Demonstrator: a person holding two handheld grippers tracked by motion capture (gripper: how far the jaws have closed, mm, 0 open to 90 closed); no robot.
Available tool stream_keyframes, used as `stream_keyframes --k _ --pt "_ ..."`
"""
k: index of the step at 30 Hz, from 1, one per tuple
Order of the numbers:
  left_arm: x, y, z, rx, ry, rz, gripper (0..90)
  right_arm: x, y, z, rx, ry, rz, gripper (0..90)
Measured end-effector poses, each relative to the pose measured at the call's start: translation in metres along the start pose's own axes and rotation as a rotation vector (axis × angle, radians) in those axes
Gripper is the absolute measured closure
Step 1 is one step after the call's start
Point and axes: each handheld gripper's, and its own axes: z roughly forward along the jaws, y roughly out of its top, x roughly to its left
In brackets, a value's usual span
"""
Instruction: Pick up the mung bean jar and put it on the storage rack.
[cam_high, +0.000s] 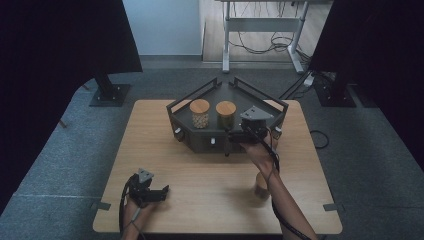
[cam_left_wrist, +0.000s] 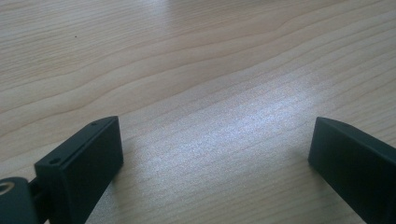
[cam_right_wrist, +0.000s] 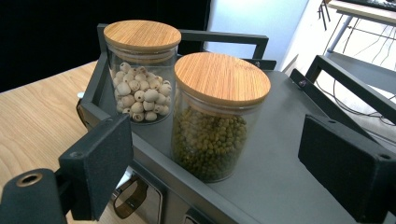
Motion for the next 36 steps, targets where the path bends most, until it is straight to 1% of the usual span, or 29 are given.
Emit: stream_keyframes --k 7,25,36 --pt "0.000 0.000 0.000 0.000 0.000 0.000 3.0 -0.001 -0.004 -0.005 0.001 0.000 0.005 9.6" --pt "0.000 0.000 0.000 -0.001 0.001 -0.001 3.0 -0.003 -0.012 -0.020 0.000 0.003 -0.004 9.9" --pt "0.000 0.000 0.000 0.000 0.001 -0.001 3.0 -0.003 -0.018 -0.028 -0.003 0.005 -0.001 9.9"
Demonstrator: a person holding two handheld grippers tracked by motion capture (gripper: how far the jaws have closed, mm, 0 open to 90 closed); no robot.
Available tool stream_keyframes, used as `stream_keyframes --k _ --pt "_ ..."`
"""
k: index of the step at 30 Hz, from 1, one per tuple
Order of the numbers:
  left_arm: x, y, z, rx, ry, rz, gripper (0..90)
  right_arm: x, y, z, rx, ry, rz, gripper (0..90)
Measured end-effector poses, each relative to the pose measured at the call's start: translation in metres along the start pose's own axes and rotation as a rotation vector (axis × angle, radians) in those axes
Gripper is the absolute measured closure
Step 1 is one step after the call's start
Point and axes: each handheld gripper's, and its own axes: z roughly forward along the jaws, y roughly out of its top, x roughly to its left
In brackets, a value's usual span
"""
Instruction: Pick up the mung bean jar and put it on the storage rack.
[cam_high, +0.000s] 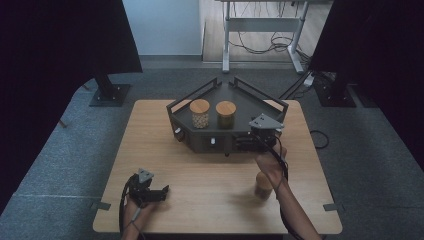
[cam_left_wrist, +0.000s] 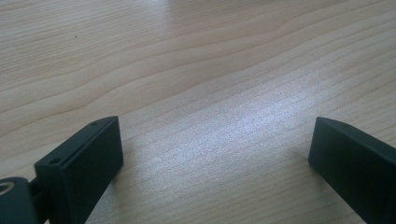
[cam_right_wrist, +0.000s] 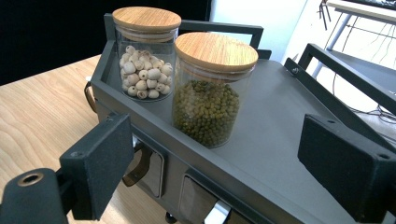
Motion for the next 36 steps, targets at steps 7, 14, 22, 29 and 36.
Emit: stream_keyframes --k 7,14,22,29,36 --pt "0.000 0.000 0.000 0.000 0.001 -0.001 3.0 0.000 -0.004 -0.007 -0.004 0.000 0.001 10.0" --pt "0.000 0.000 0.000 0.000 0.001 -0.001 3.0 -0.002 -0.007 -0.013 -0.007 -0.008 0.003 9.9" --pt "0.000 0.000 0.000 -0.001 0.001 -0.003 3.0 -0.002 -0.012 -0.020 -0.007 -0.011 0.002 10.0" --pt "0.000 0.000 0.000 0.000 0.001 -0.003 3.0 -0.004 -0.018 -0.024 -0.002 -0.016 0.008 10.0" --pt "0.000 0.000 0.000 -0.001 0.002 -0.005 3.0 -0.004 -0.022 -0.029 -0.003 -0.022 0.008 10.3"
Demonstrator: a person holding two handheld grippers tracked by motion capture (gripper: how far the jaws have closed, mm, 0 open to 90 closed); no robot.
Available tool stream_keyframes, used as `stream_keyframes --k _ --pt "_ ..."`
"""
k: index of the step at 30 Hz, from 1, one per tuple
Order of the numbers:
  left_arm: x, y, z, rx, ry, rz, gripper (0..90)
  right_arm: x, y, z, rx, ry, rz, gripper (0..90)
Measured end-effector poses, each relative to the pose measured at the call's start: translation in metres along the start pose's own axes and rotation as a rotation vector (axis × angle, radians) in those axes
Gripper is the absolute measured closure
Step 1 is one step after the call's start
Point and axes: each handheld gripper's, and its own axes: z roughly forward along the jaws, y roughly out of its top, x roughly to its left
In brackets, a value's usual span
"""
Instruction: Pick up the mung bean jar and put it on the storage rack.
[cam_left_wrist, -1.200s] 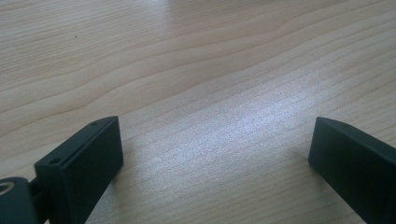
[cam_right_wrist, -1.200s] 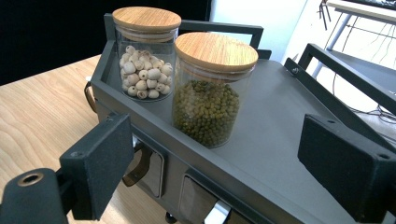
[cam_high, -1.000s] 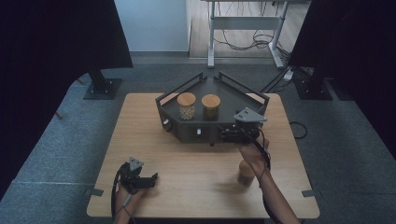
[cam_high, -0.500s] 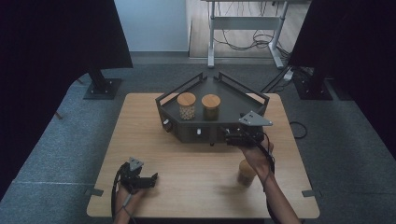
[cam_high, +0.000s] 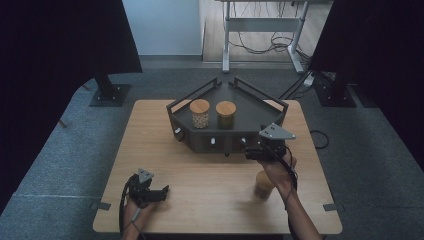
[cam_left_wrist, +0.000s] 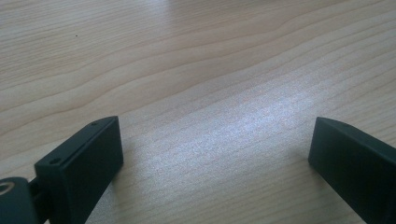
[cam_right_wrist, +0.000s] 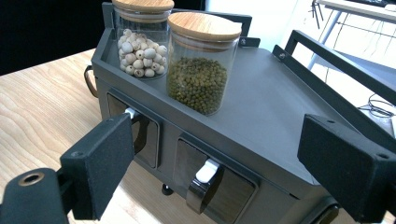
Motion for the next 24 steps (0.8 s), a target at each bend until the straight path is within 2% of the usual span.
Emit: stream_keyframes --k 7,24 --pt "0.000 0.000 0.000 0.002 0.000 0.002 3.0 0.001 -0.004 -0.005 0.003 -0.010 -0.012 10.5" --pt "0.000 0.000 0.000 0.000 0.001 0.000 3.0 -0.006 -0.016 -0.019 -0.012 -0.025 0.010 10.5"
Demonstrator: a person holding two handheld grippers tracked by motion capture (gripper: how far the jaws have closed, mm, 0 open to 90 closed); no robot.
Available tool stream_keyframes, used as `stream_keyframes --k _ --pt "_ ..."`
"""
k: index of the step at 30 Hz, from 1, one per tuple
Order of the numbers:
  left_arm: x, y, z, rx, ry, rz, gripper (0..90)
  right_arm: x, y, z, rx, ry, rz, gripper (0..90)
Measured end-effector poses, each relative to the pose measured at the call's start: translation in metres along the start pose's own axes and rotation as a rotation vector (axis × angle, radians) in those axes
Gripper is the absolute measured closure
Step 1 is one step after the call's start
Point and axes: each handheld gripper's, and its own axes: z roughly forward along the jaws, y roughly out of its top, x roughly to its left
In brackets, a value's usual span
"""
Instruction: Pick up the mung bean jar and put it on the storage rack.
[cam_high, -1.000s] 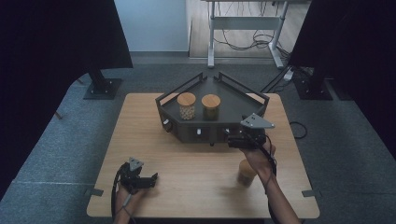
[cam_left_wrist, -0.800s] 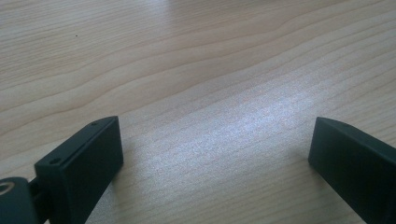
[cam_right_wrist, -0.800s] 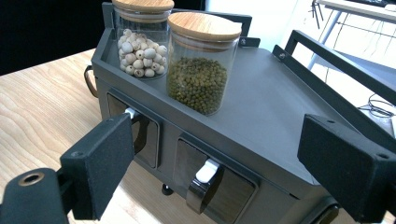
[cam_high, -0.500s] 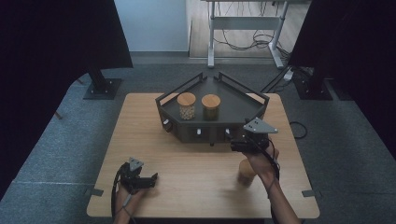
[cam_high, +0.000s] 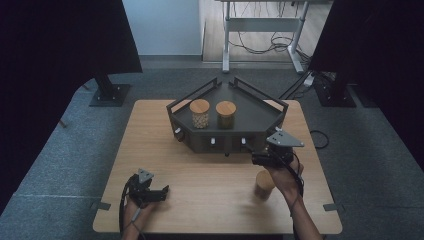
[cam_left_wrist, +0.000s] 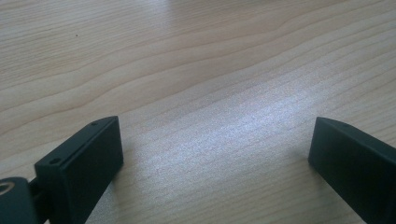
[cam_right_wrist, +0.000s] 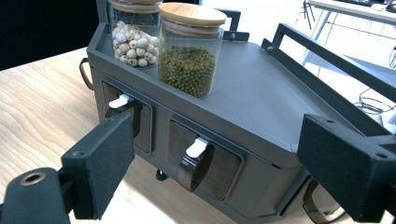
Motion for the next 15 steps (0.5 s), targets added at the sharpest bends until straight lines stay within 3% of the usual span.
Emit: stream_keyframes --k 15 --pt "0.000 0.000 0.000 0.002 0.001 0.002 3.0 -0.007 -0.008 -0.013 -0.004 -0.018 0.013 10.1"
